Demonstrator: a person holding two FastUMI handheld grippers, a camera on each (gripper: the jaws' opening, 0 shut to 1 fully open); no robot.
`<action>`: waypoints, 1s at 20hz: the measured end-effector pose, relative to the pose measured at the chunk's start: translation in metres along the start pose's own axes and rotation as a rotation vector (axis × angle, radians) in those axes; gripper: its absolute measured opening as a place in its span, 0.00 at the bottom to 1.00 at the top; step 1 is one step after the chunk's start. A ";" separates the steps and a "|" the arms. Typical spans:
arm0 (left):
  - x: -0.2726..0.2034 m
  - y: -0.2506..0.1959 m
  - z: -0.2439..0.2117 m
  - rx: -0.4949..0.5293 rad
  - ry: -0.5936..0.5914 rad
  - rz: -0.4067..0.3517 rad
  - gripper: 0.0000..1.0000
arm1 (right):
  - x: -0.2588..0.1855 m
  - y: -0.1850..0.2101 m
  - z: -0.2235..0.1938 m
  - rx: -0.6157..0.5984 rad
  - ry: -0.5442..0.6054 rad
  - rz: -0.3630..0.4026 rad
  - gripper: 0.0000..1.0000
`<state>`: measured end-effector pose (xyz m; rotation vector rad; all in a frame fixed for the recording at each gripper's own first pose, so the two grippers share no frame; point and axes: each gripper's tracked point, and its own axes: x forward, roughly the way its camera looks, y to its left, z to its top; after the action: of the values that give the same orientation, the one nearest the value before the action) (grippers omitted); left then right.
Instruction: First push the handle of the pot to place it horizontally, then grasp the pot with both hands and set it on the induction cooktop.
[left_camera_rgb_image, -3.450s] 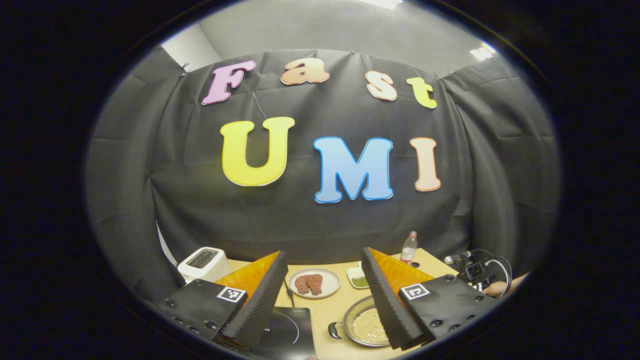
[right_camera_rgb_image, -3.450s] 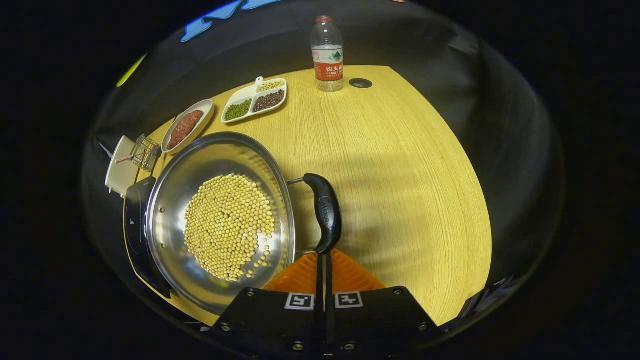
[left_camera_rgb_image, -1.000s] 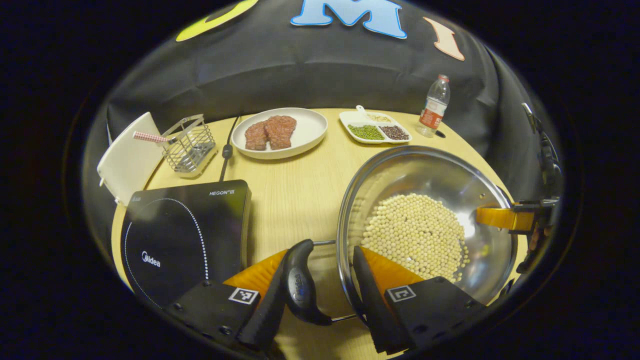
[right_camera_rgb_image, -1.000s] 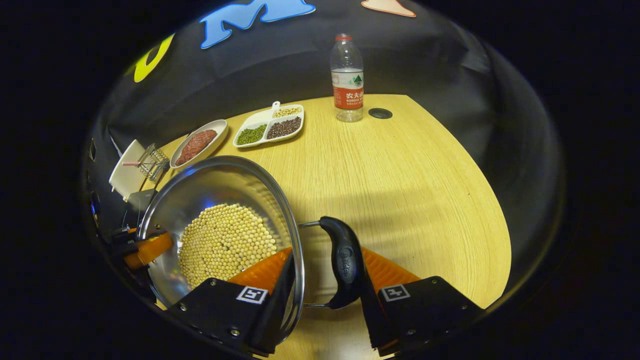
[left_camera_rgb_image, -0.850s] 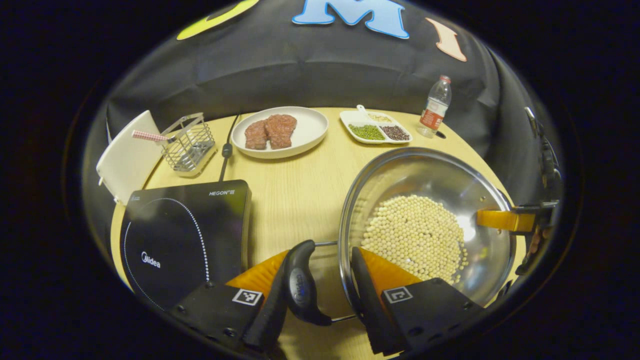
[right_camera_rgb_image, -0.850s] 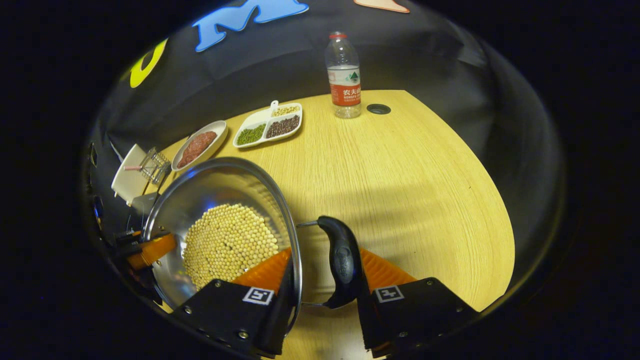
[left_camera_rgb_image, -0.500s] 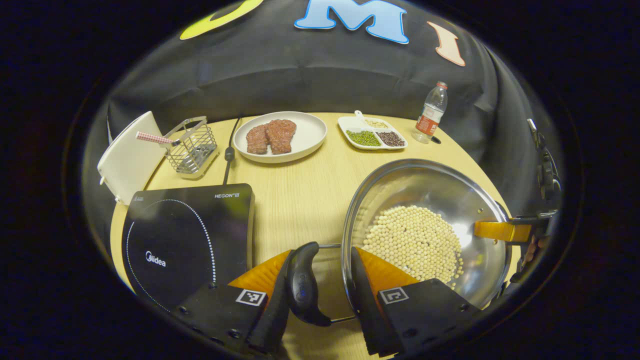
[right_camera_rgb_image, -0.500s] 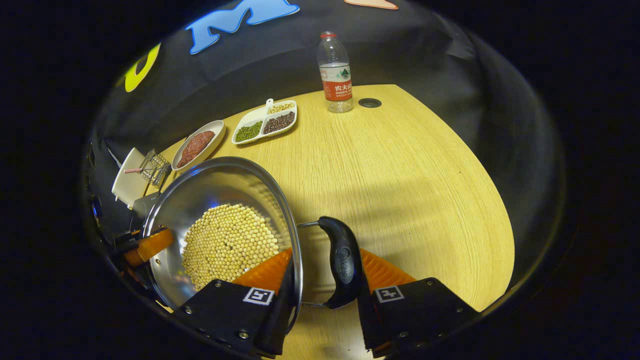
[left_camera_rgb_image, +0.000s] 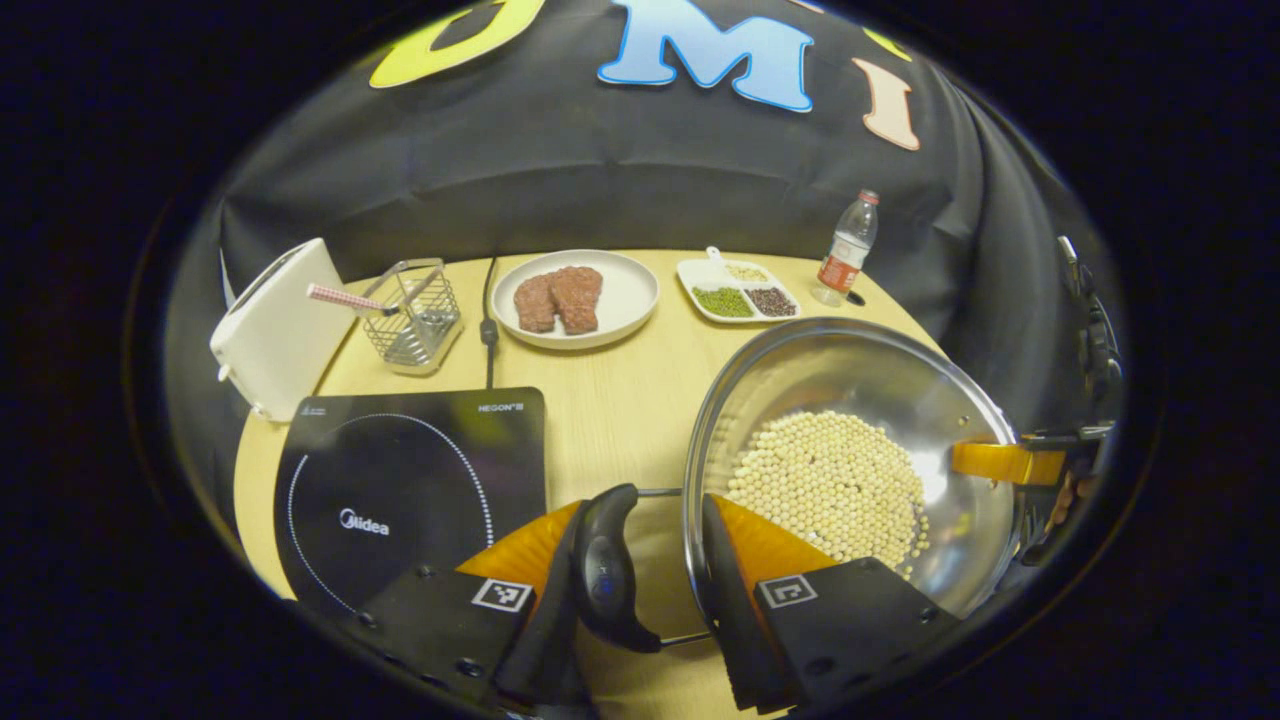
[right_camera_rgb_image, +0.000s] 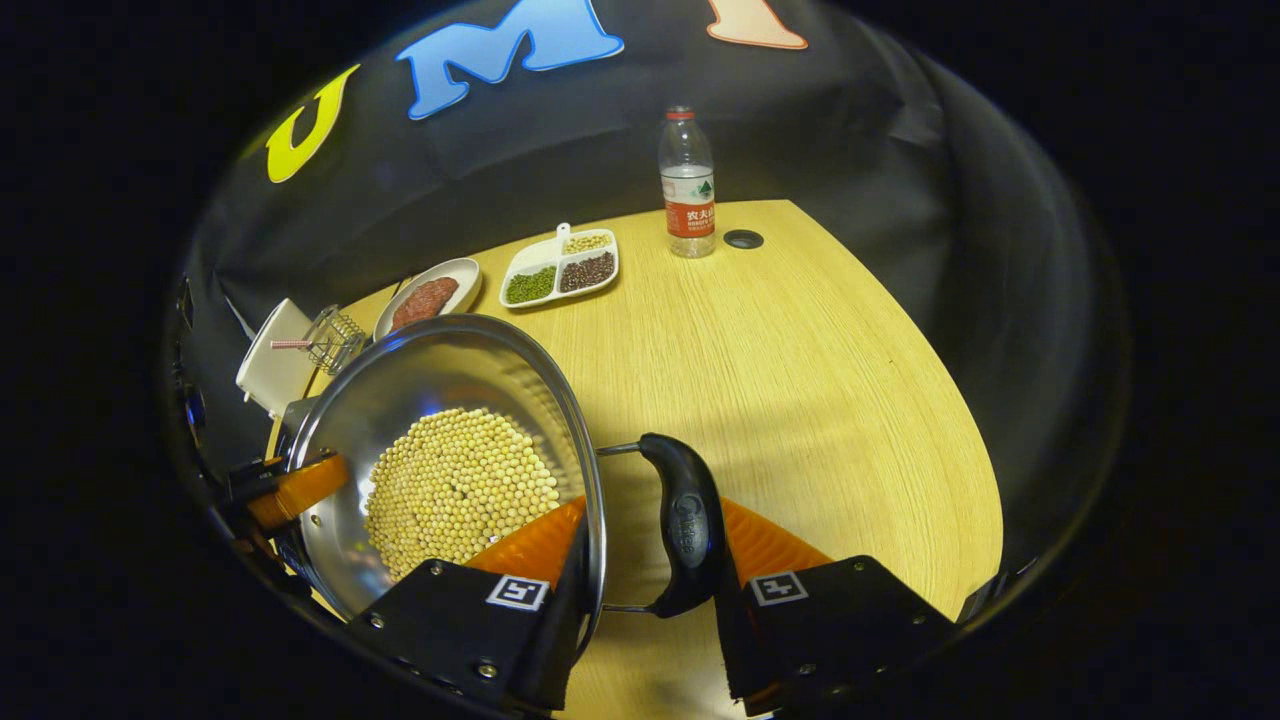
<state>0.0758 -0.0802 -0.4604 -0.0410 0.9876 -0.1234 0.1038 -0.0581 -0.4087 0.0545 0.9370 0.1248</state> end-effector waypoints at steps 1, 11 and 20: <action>-0.004 0.004 0.000 0.000 -0.002 0.002 0.71 | -0.003 0.003 0.000 0.002 -0.003 0.003 0.58; -0.044 0.053 -0.003 -0.006 -0.012 0.023 0.65 | -0.025 0.055 -0.007 -0.005 -0.014 0.017 0.58; -0.072 0.120 -0.015 -0.040 -0.005 0.071 0.64 | -0.026 0.122 -0.015 -0.047 0.011 0.054 0.58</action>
<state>0.0344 0.0478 -0.4196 -0.0430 0.9859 -0.0387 0.0660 0.0598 -0.3846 0.0353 0.9437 0.1970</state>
